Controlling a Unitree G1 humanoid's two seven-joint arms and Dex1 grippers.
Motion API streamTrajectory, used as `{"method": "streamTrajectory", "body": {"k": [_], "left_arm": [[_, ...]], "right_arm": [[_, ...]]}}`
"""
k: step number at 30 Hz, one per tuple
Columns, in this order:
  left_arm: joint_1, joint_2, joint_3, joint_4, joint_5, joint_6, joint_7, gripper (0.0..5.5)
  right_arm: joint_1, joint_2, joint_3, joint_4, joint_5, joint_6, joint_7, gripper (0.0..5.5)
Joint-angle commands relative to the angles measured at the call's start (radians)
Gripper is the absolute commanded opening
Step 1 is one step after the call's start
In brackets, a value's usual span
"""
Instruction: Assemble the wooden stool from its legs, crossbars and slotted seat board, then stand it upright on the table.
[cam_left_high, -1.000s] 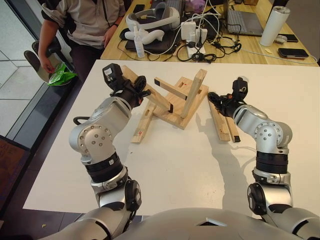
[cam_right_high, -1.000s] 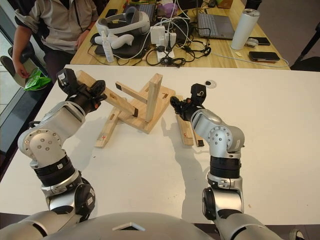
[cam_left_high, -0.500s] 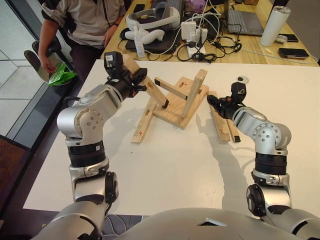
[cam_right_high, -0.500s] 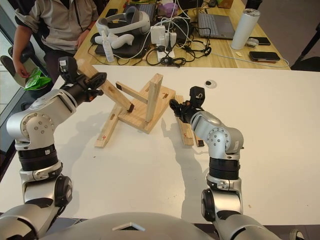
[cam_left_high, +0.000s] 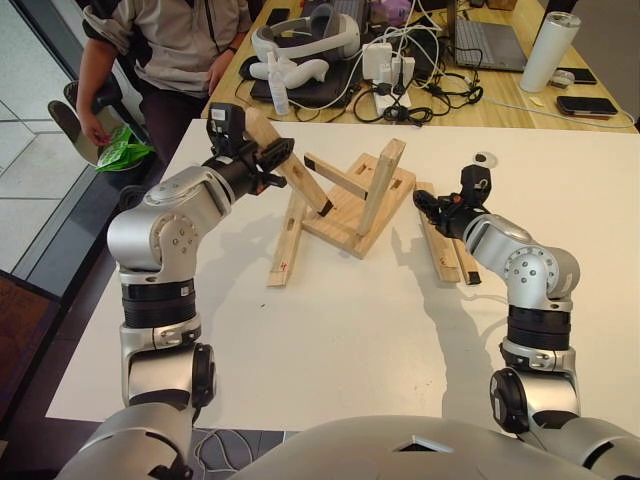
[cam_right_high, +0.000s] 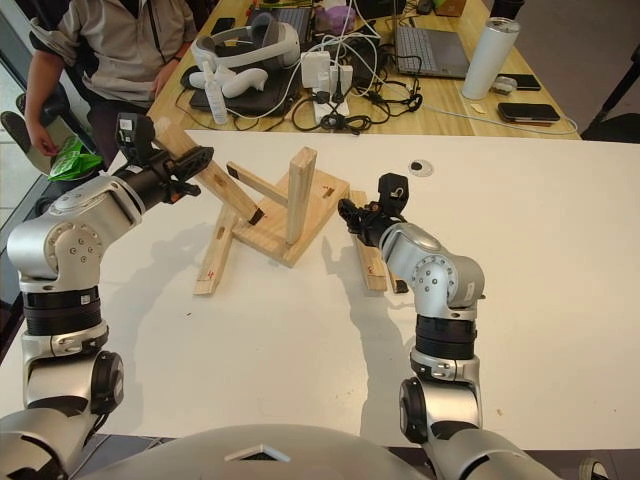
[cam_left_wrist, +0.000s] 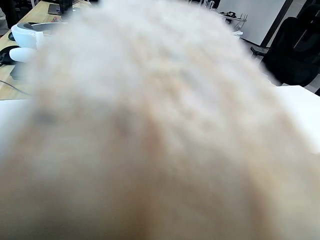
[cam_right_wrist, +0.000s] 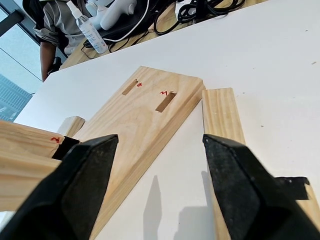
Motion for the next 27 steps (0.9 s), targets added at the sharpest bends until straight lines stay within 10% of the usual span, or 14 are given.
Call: {"method": "streamTrajectory", "body": {"k": [1,19,27], "left_arm": [[0.026,0.027,-0.012,-0.009,0.009,0.093,0.004,1.02],[0.064,-0.163,0.131,-0.037,0.001,0.208,0.227,1.02],[0.049,-0.153,0.103,-0.063,0.002,0.196,0.208,1.02]], "right_arm": [[-0.007,0.003,-0.011,-0.003,-0.008,0.014,0.007,3.19],[-0.013,0.024,-0.004,-0.011,-0.041,-0.021,0.024,3.19],[-0.193,-0.050,-0.113,-0.095,0.175,-0.204,0.341,3.19]]}}
